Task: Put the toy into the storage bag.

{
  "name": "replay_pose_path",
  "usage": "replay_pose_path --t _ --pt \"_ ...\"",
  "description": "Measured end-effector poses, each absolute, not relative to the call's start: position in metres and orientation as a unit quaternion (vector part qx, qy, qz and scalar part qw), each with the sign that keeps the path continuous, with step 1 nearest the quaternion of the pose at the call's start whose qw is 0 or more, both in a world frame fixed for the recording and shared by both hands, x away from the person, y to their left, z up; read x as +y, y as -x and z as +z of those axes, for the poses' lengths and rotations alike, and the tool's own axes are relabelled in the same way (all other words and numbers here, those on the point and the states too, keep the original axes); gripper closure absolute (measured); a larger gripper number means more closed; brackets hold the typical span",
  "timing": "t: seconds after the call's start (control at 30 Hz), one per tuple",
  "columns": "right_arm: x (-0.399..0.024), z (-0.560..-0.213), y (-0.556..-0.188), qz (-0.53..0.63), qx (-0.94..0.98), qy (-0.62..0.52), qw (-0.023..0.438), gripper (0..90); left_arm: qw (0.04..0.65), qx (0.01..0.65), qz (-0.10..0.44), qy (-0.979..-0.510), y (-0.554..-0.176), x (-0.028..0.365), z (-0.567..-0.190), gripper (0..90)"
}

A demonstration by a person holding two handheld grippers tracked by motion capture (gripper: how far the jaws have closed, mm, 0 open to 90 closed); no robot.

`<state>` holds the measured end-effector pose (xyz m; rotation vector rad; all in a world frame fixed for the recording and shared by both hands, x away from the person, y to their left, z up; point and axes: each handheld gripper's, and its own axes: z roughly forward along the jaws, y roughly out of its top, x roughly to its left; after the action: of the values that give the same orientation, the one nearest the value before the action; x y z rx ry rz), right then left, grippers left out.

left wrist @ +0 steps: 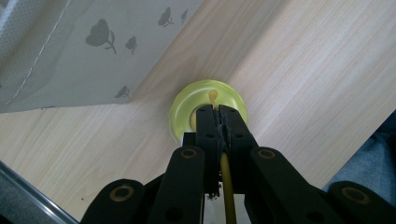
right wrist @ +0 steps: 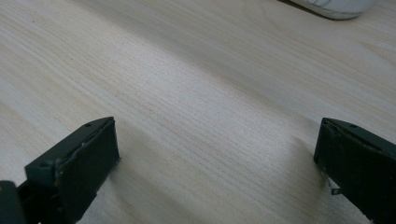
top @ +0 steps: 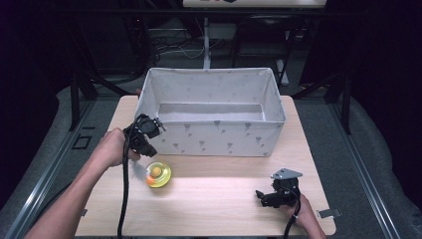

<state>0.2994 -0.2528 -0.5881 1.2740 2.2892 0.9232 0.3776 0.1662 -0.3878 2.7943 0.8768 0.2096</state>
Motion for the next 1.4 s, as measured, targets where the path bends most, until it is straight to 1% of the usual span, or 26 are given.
replay_pose_path --t 0.2,0.6,1.13,1.4 --pt "-0.253 -0.588 -0.299 0.325 0.811 -0.453 0.179 0.0 0.102 0.305 0.077 -0.944 -0.376 0.171 -0.386 87.9" --pt "-0.253 -0.588 -0.299 0.326 0.811 -0.452 0.180 0.0 0.117 0.321 0.090 -0.936 -0.373 0.188 -0.369 88.0" --pt "-0.252 -0.588 -0.299 0.328 0.809 -0.453 0.181 0.0 0.103 0.342 0.103 -0.928 -0.372 0.214 -0.353 88.0" --pt "-0.253 -0.588 -0.299 0.326 0.810 -0.452 0.181 0.0 0.096 0.361 0.106 -0.922 -0.375 0.228 -0.350 88.0"
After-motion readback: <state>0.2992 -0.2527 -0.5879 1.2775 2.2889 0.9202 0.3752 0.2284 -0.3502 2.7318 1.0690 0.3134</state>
